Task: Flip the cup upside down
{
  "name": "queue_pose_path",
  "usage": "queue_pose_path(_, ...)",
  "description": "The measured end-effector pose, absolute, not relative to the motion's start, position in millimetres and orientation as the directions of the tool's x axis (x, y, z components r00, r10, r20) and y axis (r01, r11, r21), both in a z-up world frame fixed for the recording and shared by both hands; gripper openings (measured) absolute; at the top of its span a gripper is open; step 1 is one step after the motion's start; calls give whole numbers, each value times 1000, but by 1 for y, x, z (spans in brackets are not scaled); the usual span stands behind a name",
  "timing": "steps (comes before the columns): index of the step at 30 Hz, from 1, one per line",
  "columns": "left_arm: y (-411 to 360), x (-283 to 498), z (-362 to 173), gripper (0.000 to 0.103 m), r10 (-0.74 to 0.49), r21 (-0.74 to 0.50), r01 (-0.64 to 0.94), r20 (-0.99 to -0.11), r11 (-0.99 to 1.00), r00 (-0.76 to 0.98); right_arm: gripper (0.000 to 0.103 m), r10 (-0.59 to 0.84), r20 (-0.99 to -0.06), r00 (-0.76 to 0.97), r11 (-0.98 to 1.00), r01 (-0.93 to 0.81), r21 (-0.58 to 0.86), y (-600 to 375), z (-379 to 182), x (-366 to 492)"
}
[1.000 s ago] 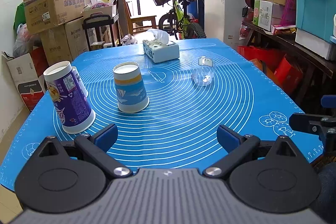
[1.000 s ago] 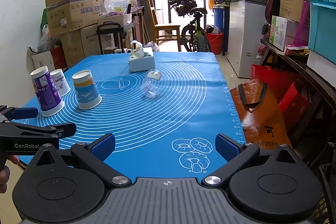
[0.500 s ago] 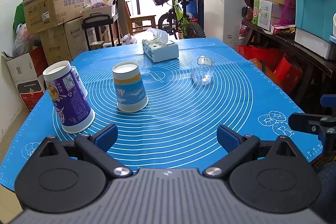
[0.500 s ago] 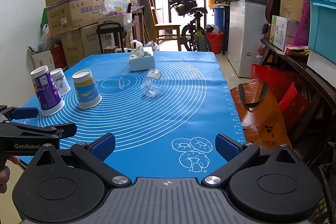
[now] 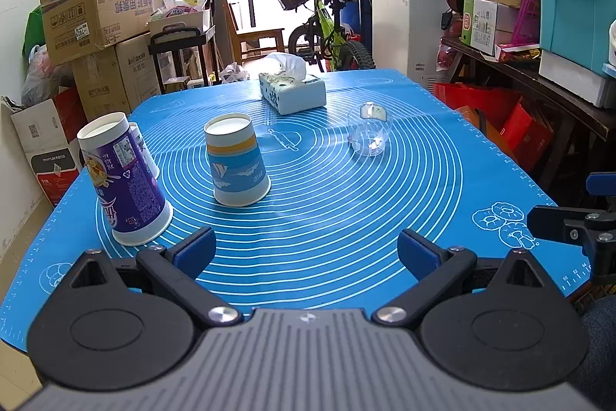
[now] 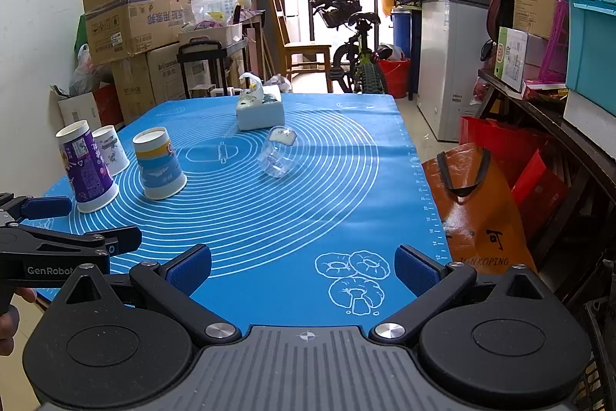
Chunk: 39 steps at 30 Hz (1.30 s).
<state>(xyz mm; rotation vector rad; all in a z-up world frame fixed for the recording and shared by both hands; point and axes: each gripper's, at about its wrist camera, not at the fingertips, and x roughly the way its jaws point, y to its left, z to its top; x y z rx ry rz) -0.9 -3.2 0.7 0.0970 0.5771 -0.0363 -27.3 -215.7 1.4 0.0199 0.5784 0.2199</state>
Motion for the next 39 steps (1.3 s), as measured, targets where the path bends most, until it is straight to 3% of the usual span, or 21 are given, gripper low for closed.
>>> queue_pose_path(39, -9, 9, 0, 100, -30, 86, 91, -542, 992, 840, 101, 212, -535, 818, 976, -202, 78, -211, 5, -22)
